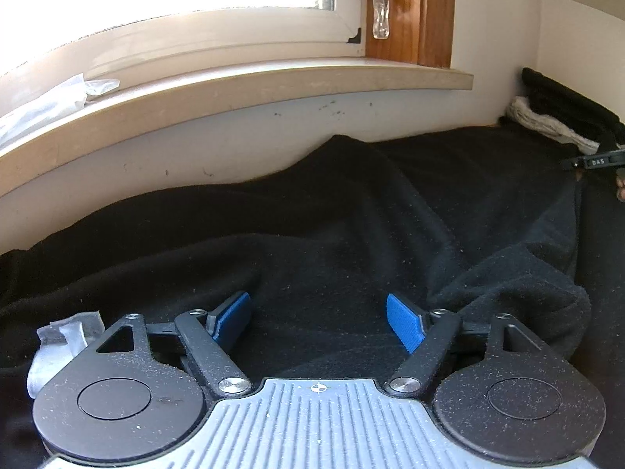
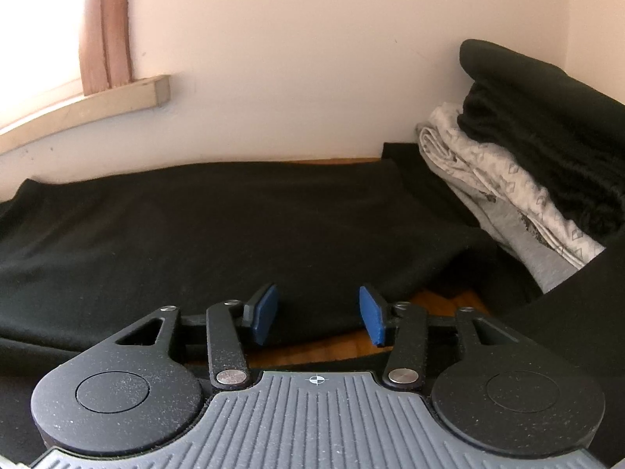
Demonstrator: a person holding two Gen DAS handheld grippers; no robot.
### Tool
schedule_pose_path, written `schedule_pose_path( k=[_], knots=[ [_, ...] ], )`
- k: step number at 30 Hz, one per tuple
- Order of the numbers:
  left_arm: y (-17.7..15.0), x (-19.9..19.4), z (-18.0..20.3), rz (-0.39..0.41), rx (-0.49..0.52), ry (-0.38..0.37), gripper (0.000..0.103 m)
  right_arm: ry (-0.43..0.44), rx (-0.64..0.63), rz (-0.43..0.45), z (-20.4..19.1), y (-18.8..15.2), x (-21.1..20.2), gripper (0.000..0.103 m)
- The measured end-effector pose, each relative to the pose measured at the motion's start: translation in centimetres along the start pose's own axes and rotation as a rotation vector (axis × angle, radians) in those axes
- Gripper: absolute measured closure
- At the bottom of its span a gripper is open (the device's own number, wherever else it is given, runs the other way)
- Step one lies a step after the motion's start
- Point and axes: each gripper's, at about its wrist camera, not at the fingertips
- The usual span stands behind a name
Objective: Fold clothes
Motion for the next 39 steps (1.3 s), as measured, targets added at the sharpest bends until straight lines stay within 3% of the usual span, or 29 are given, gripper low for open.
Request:
schedule_pose_path(
  k=[2, 3, 25, 39],
  knots=[
    [0.1, 0.1, 0.1, -0.007, 0.001, 0.002, 0.013, -0.001, -0.004, 0.000, -0.1, 0.0, 0.0, 0.054],
    [0.1, 0.1, 0.1, -0.017, 0.003, 0.006, 0.000, -0.002, -0.006, 0.001, -0.1, 0.0, -0.1, 0.053],
    [1.0, -2.8, 1.2, -0.010, 0.004, 0.114, 0.000, -0.004, -0.008, 0.001, -0.3, 0.0, -0.1, 0.049],
    [0.5, -4.1, 0.4, -0.021, -0.030, 0.131, 0.000, -0.005, -0.019, -0.001, -0.3, 0.0, 0.0, 0.042]
  ],
)
Point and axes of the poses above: each gripper's, at about its wrist camera, not at the fingertips, and x roughly the way its jaws point, z to its right, y to its top, and after that the axes turned 1 degree about y, right-handed
